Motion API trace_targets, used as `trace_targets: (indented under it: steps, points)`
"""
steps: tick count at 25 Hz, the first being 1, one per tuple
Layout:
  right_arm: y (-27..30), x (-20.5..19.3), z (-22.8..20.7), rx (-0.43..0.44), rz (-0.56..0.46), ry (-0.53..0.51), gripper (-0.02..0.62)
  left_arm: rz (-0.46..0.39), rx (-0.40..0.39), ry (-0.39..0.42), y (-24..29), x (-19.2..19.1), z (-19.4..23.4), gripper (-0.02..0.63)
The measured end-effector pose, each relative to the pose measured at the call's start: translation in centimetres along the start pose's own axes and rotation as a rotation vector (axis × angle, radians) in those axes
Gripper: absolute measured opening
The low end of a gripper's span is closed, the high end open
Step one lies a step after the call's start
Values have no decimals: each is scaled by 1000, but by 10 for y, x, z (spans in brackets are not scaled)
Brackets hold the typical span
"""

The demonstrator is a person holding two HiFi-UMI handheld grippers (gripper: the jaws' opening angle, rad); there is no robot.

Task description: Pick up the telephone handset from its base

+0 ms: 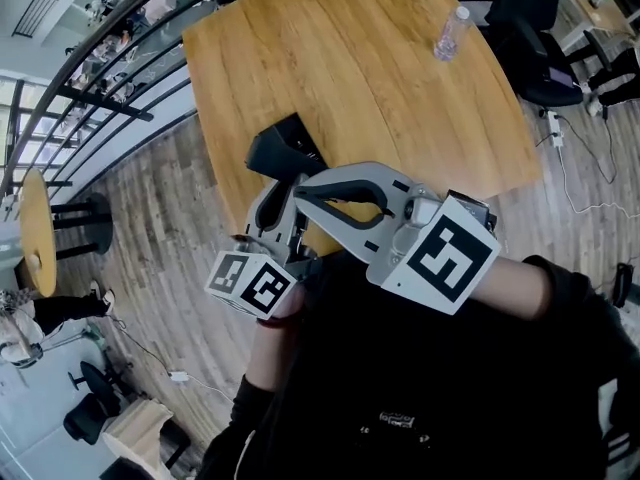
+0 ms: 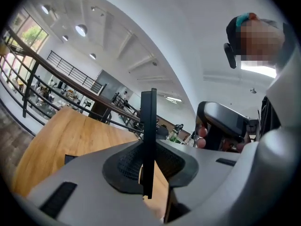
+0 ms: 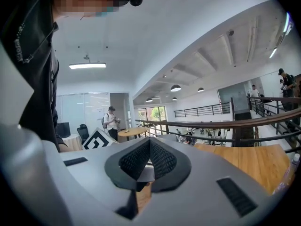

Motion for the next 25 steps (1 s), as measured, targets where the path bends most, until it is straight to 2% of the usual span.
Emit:
trace_targets:
  steps: [9,18,25]
  points:
    - [11,5,5,63,-20,20,17,-31,62,141,-16,15,-19,78]
    - [12,8,15,146,-29,-18,18,-47,126,179,-21,15,-15,78]
    - [17,3,22,203,-21,-26,17,-51,171,175,-30,12,-5,78]
Point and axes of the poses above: the fingertips, and each gripper's own axes: y forward along the fingers, z to its left, x out of its top, the point moved 2 cm from there along -y, backward along the fingers, and after that the axes turned 10 degrees about -z, right-handed, at the moved point
